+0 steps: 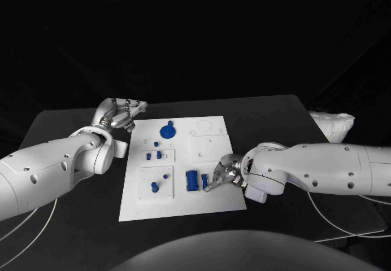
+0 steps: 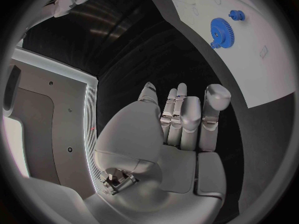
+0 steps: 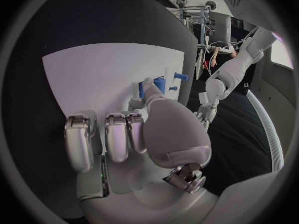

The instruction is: Assemble the parts on the task board

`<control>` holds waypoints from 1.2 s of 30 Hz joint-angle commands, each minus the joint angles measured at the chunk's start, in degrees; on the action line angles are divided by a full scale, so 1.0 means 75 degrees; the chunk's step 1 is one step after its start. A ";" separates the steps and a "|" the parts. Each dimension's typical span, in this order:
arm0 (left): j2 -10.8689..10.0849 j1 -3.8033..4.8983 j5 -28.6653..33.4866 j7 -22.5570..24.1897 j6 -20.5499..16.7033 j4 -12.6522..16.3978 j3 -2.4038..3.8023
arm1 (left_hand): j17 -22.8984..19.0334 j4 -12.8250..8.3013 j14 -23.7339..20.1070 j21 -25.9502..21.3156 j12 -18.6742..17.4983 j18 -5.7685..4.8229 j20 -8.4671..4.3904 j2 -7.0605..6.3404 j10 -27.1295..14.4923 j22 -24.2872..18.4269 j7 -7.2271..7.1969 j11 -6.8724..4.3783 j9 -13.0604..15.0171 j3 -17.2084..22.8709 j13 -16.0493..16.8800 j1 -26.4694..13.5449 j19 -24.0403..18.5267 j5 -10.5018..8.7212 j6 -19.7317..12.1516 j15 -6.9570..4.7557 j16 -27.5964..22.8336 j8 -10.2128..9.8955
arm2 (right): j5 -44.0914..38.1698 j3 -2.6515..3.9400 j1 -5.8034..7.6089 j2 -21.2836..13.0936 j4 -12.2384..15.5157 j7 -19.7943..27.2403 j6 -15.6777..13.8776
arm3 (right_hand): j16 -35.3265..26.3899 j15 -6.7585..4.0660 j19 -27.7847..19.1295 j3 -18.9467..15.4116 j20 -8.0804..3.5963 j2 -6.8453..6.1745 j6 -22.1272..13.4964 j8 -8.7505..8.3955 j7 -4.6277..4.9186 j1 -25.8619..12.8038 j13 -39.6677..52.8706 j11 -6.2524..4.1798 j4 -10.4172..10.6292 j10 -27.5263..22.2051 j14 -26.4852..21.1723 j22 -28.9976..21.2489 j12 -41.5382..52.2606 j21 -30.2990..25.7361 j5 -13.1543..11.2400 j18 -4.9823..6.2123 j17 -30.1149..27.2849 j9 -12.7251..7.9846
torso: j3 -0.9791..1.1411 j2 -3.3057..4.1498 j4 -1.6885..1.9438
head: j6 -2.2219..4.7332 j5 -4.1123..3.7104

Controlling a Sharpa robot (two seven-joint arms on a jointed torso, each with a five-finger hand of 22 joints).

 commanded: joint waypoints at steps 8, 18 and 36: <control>-0.0005 0.0007 -0.0020 0.0055 0.0096 0.0029 0.0005 | -0.0009 -0.0016 -0.0051 -0.0028 0.0025 -0.0044 -0.0019 0.0044 0.0030 0.0415 -0.0032 -0.0001 0.0008 -0.0047 0.0009 0.0007 -0.0051 0.0030 -0.0017 0.0004 -0.0032 0.0031 | 0.0600 0.0000 0.0017 -0.0234 0.0175 0.1409 -0.0682 | 0.0031 -0.0046 0.0786 -0.0058 -0.0049 -0.0009 -0.1185 -0.1034 -0.0004 -0.0121 0.2007 -0.0031 0.0102 0.0813 0.0824 0.2012 0.0021 0.0034 0.0072 -0.0051 0.2013 -0.0489 | 0.0005 0.0005 0.0001 | 0.0000 0.0057; -0.0031 0.0003 0.0021 0.0241 -0.0071 0.0139 0.0004 | -0.0025 -0.0012 -0.0064 -0.0053 0.0015 -0.0042 -0.0020 0.0058 0.0015 0.0420 -0.0025 0.0004 0.0003 -0.0075 0.0006 0.0025 -0.0059 0.0031 -0.0039 0.0007 -0.0047 0.0020 | 0.2485 0.0014 0.0435 -0.0453 0.0067 0.5480 -0.2498 | 0.0031 0.0533 0.0786 -0.0065 0.0506 0.0058 -0.1818 -0.5123 0.0745 -0.0008 0.2007 0.0595 0.0533 0.0813 0.0824 0.2012 0.0021 0.0034 0.0565 -0.0051 0.2013 -0.4269 | 0.0005 -0.0016 0.0009 | 0.0000 0.0153; -0.0302 -0.0173 0.1172 0.1905 -0.0702 0.1370 0.0013 | -0.5424 0.0021 -0.5904 -0.7176 -0.0015 0.0369 0.0757 -0.0792 -0.2333 -0.3759 0.0253 0.0468 -0.0080 0.0094 -0.0091 -0.1380 -0.5409 -0.0357 -0.1377 0.0802 -0.6298 -0.0003 | 0.3797 0.0143 0.0605 0.0299 -0.0939 0.8642 -0.1355 | -1.0816 0.1120 -1.0858 -0.1368 0.0929 -0.0218 -0.6219 -0.7357 -0.0451 -0.1307 -0.7531 0.1005 0.1931 -1.0417 -1.0581 -0.8186 -1.0508 -1.1811 0.0620 0.0946 -0.8616 -0.8397 | 0.0021 0.0014 0.0016 | 0.0258 0.0628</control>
